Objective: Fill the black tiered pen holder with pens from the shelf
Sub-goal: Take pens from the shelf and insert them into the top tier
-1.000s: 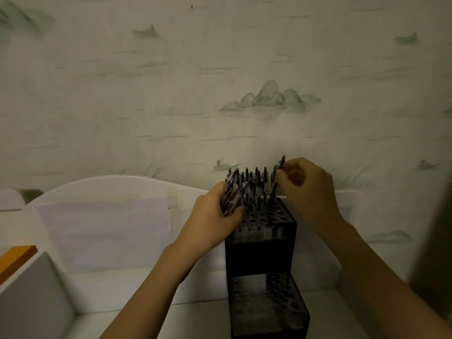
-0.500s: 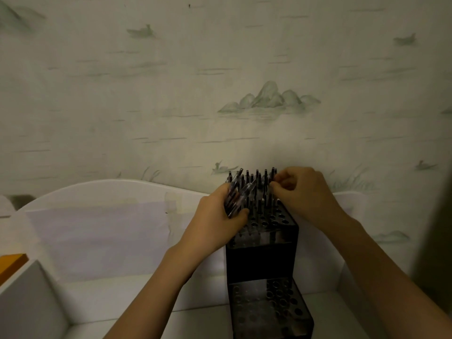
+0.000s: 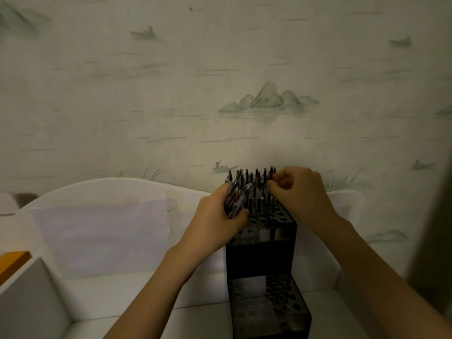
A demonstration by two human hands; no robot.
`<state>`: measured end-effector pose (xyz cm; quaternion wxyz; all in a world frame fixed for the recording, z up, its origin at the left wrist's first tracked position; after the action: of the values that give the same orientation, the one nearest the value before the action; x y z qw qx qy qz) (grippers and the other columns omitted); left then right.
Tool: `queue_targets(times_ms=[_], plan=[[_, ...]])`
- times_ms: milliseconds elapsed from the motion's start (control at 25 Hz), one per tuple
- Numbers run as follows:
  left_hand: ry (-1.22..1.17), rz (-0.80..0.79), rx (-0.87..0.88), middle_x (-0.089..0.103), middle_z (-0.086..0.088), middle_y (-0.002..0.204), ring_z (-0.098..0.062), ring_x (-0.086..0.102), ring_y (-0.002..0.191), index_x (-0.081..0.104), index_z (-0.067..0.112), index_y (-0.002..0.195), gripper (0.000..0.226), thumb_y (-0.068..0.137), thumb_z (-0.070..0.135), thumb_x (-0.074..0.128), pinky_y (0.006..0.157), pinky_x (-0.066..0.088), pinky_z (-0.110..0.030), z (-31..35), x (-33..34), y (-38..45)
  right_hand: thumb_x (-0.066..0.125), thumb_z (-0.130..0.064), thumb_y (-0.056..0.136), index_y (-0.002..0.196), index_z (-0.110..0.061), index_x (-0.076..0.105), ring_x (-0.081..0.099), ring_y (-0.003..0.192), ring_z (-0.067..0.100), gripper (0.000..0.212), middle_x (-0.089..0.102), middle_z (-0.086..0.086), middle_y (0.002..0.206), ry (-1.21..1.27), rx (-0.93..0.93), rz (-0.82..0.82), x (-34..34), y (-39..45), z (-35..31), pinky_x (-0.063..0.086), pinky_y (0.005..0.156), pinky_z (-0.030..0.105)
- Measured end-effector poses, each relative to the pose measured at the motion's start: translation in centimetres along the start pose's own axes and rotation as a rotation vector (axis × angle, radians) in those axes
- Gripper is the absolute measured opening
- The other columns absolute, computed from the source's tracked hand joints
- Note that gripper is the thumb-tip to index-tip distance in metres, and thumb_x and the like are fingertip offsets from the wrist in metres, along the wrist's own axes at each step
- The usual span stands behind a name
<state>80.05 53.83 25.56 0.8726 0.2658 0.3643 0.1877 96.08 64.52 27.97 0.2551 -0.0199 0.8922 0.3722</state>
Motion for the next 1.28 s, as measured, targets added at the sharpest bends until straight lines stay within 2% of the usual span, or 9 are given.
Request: queue_targets(times_ms=[320,480,560,720,840,960,1080,1160,1280], plan=[[-0.016,-0.004,0.003,0.059,0.033,0.069,0.009,0.056,0.062,0.048,0.038,0.080,0.033,0.080,0.014,0.071,0.050,0.036,-0.004,0.0,0.0,0.0,0.074,-0.021,0.085,0.092,-0.011,0.075,0.055,0.060,-0.008,0.012,0.057,-0.015,0.062,-0.088,0.035,-0.098,1.0,0.5,0.7,0.042,0.052,0.000],[-0.024,-0.011,-0.006,0.059,0.024,0.064,0.007,0.057,0.062,0.049,0.039,0.081,0.033,0.080,0.014,0.071,0.051,0.037,-0.004,-0.3,0.3,0.0,0.075,-0.026,0.083,0.093,-0.015,0.074,0.062,0.064,-0.002,0.015,0.066,-0.009,0.069,-0.065,-0.028,0.014,-0.4,-0.8,-0.2,0.044,0.057,0.002],[-0.024,-0.018,-0.015,0.058,0.019,0.066,0.007,0.057,0.063,0.049,0.038,0.083,0.032,0.080,0.015,0.071,0.051,0.037,-0.004,-0.4,0.5,0.0,0.075,-0.027,0.082,0.086,-0.022,0.073,0.064,0.061,-0.001,0.007,0.068,-0.013,0.067,0.046,-0.076,0.059,-0.9,-2.0,-1.1,0.048,0.057,0.005],[-0.029,-0.044,-0.014,0.062,0.014,0.074,0.005,0.060,0.066,0.051,0.039,0.087,0.032,0.081,0.015,0.071,0.053,0.042,-0.007,-0.4,1.0,0.2,0.076,-0.033,0.080,0.081,-0.033,0.074,0.068,0.067,0.002,0.002,0.073,-0.012,0.073,0.425,0.098,-0.218,1.3,-3.9,-2.2,0.053,0.061,0.014],[-0.034,-0.034,-0.029,0.063,0.012,0.073,0.003,0.061,0.064,0.054,0.036,0.089,0.026,0.080,0.016,0.070,0.052,0.043,-0.009,-0.6,1.0,0.2,0.076,-0.026,0.082,0.080,-0.029,0.075,0.065,0.062,0.001,0.004,0.073,-0.009,0.072,0.533,0.186,-0.264,2.3,-4.0,-2.1,0.050,0.060,0.014],[-0.032,-0.016,-0.027,0.062,0.013,0.070,0.003,0.060,0.063,0.054,0.035,0.087,0.027,0.079,0.016,0.071,0.051,0.041,-0.008,-0.6,0.9,0.2,0.075,-0.021,0.082,0.083,-0.018,0.078,0.065,0.065,0.012,0.004,0.074,0.003,0.073,0.646,0.282,-0.257,2.8,-3.7,-1.7,0.054,0.066,0.026],[-0.028,0.010,-0.010,0.061,0.022,0.066,0.005,0.059,0.062,0.050,0.039,0.079,0.032,0.078,0.016,0.072,0.050,0.038,-0.005,-0.3,0.5,0.5,0.074,-0.018,0.083,0.089,-0.009,0.077,0.070,0.079,0.029,0.011,0.075,0.011,0.082,0.715,0.328,-0.245,3.2,-3.5,-1.5,0.058,0.079,0.039],[-0.015,0.012,0.002,0.060,0.025,0.066,0.005,0.057,0.059,0.049,0.037,0.078,0.031,0.078,0.016,0.072,0.049,0.037,-0.005,-0.5,0.2,0.6,0.071,-0.015,0.086,0.090,-0.008,0.075,0.072,0.076,0.026,0.010,0.076,0.011,0.083,0.773,0.335,-0.190,2.7,-3.1,-1.5,0.059,0.072,0.036],[-0.002,0.026,-0.026,0.056,0.012,0.060,0.000,0.050,0.052,0.048,0.028,0.075,0.028,0.077,0.016,0.073,0.049,0.036,-0.009,-1.6,-0.4,0.3,0.069,-0.012,0.087,0.087,-0.009,0.074,0.071,0.065,0.021,0.006,0.075,0.010,0.080,0.850,0.325,-0.024,0.1,-1.7,-0.8,0.056,0.061,0.027]])
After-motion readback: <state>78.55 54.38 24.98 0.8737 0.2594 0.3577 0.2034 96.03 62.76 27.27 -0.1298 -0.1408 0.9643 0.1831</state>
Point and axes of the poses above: each hand's wrist, its own y-axis towards the middle knuckle, its own x-axis out of the palm, z = x × y, the point moved 5 cm from there along y, towards the middle knuckle
